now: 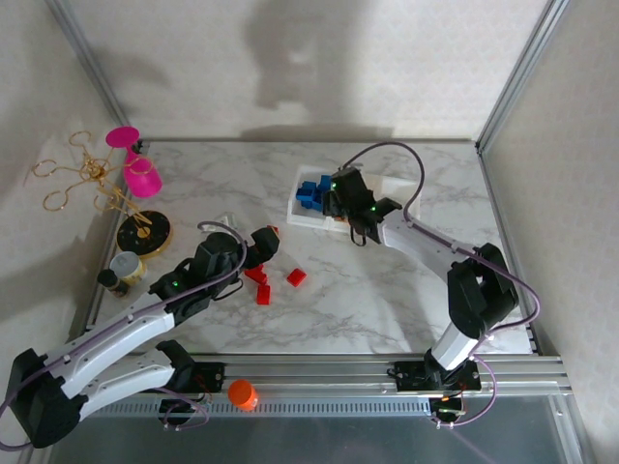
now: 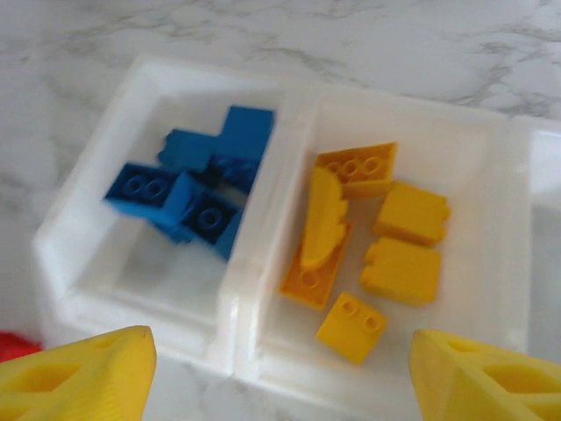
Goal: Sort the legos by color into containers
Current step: Place the lego in the container, then pick up the lego from the center of the table.
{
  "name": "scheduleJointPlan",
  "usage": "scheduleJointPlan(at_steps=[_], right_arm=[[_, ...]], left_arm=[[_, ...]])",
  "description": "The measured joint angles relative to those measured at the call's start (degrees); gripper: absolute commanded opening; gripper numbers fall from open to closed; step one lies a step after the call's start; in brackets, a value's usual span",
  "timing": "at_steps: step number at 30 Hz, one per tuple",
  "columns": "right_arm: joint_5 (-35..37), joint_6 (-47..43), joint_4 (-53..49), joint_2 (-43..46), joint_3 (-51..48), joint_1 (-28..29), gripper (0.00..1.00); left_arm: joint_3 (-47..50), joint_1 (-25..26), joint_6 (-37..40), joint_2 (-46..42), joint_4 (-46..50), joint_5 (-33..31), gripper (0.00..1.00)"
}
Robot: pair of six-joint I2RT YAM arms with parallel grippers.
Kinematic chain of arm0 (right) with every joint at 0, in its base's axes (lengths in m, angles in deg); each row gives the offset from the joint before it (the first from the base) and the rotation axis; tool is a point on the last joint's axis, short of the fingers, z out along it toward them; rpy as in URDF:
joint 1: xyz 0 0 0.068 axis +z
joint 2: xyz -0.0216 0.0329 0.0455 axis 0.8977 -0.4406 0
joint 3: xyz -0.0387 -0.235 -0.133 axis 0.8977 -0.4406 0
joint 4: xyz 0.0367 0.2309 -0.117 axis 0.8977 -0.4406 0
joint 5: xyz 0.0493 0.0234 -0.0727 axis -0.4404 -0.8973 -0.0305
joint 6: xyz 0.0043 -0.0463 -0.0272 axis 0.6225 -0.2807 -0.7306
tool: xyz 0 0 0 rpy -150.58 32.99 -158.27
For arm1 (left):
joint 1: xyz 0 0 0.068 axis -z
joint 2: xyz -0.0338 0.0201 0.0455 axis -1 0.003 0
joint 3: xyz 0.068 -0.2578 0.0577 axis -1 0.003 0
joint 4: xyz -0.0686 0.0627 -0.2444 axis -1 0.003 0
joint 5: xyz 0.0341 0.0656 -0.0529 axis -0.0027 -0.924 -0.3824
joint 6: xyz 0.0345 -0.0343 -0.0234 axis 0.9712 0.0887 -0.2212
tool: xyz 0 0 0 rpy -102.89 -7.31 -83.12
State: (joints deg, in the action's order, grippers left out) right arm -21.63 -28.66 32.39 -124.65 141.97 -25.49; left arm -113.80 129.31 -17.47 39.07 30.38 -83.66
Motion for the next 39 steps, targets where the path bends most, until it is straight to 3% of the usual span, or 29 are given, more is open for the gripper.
scheduleJointPlan(at_steps=[9, 17, 30, 39], right_arm=[[-2.5, 1.1, 0.5, 3.9, -8.7, 12.2, 0.84], [-6.7, 1.9, 4.5, 2.0, -14.0, 19.0, 0.86], [-10.3, -3.0, 8.7, -8.5, -13.9, 19.9, 0.82], [-10.5, -7.3, 8.7, -12.8, -10.2, 19.9, 0.66]], left_arm=[[3.0, -0.2, -1.9, -7.7, 4.8, -3.1, 1.00], [5.8, -0.3, -4.6, -13.3, 9.6, -6.0, 1.00], [6.7, -0.6, -5.6, -15.3, 12.2, -7.4, 1.00], [6.8, -0.7, -5.8, -15.3, 12.4, -7.4, 1.00]])
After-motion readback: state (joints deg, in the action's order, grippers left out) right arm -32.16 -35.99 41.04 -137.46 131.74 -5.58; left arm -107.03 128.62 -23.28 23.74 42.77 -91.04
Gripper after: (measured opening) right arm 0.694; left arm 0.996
